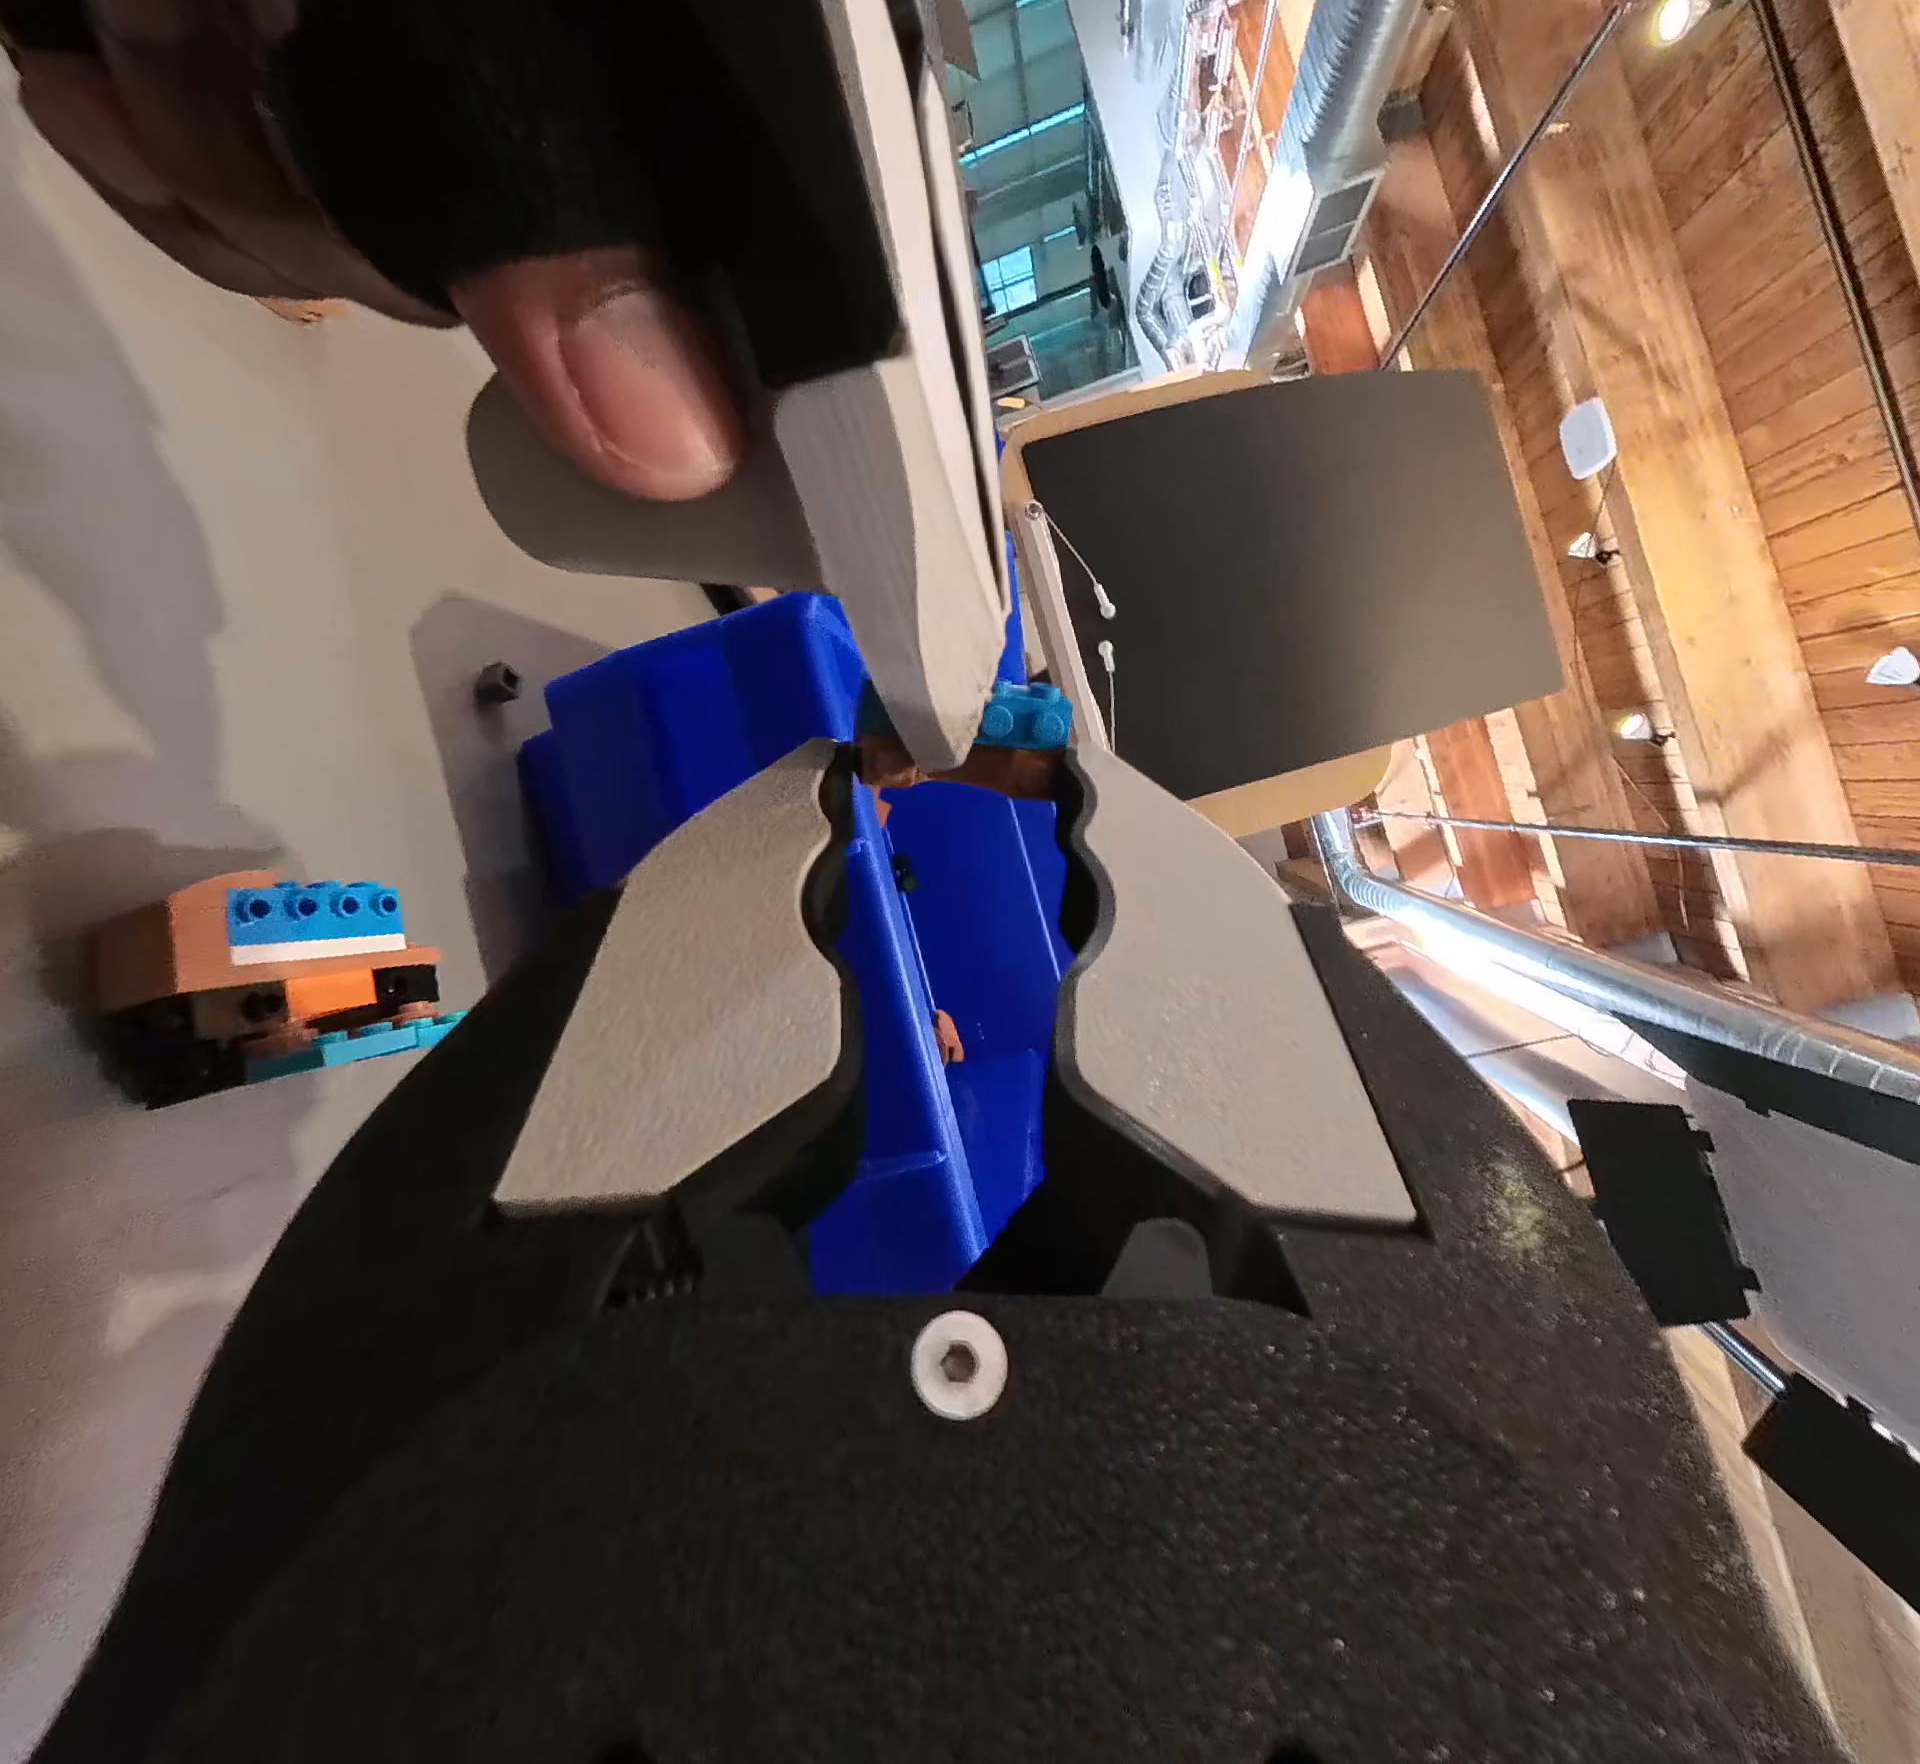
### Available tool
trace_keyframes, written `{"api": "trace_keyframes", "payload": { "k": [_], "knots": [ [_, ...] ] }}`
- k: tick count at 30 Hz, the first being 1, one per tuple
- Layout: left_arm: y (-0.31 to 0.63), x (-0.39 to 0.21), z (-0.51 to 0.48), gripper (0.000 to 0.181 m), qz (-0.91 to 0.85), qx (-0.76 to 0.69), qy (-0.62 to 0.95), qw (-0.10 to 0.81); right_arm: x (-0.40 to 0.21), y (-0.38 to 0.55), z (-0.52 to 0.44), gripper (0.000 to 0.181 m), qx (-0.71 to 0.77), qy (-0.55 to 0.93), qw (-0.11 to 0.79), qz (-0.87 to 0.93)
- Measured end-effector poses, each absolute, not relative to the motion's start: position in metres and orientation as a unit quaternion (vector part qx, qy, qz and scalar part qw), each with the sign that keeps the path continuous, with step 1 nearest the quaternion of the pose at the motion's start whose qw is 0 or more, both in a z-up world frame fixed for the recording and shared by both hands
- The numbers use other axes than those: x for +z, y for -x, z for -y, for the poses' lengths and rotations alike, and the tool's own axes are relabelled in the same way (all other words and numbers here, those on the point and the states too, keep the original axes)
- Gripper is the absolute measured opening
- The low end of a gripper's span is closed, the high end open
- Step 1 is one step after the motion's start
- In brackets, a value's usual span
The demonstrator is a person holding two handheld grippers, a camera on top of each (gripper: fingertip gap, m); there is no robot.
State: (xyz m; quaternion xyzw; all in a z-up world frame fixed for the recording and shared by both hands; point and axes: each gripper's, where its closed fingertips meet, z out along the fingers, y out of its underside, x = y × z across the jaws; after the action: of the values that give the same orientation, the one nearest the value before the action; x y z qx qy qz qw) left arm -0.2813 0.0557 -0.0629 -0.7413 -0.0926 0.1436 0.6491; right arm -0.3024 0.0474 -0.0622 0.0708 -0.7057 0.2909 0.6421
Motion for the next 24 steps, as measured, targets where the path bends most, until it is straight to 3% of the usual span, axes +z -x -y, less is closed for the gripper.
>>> {"api": "trace_keyframes", "payload": {
  "k": [24],
  "knots": [
    [0.2772,-0.0636,-0.0591,0.016,0.037,0.23,0.752,0.617,-0.0661,0.3092,-0.0494,0.036,0.291,-0.029,0.626,0.723]
  ]
}}
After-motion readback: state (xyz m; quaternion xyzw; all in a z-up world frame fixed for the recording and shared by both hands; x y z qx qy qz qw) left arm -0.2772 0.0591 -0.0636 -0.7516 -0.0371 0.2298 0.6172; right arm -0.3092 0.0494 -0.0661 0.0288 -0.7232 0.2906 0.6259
